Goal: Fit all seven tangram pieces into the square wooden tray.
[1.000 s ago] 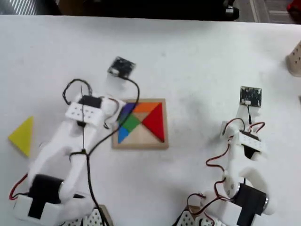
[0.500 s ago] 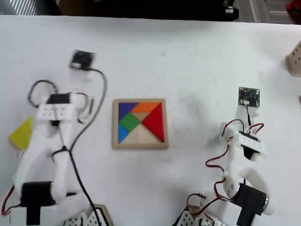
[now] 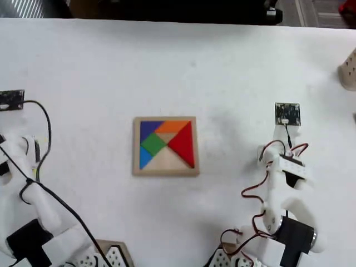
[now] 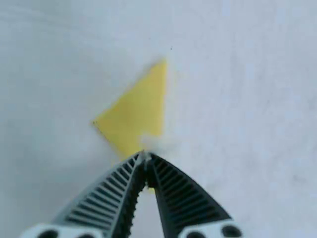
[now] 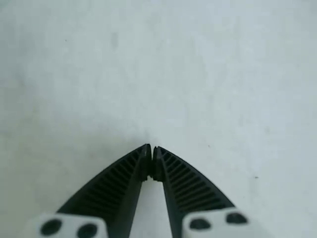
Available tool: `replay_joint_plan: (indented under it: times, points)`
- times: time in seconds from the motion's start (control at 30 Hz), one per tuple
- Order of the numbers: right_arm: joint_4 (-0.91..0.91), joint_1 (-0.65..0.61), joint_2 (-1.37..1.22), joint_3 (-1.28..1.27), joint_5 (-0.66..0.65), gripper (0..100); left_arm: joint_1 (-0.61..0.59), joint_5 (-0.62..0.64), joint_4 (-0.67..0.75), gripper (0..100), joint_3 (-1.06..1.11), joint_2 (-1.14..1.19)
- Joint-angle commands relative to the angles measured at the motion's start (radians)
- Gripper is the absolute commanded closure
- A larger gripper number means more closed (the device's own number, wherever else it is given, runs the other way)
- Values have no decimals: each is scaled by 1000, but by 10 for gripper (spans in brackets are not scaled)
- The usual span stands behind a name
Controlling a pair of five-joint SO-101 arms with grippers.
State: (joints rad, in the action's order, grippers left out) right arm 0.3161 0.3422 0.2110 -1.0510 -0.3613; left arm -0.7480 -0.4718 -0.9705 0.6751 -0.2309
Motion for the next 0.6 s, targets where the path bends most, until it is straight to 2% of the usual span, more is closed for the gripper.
replay_joint_plan:
  times: [0.0, 0.13, 0.2, 0.43, 0.57]
  points:
    - [-13, -8, 7, 5, -9, 978, -51, -23, -25, 824, -95, -42]
    - [-13, -8, 7, 5, -8, 978, -65, -57, -48, 618, -115, -41]
    - [-13, -8, 7, 3, -8, 978, -67, -69, -48, 573, -117, -41]
    - [-12, -7, 8, 3, -8, 978, -82, -68, -49, 662, -144, -30]
    - [-12, -7, 8, 3, -8, 978, -113, -72, -103, 669, -267, 96]
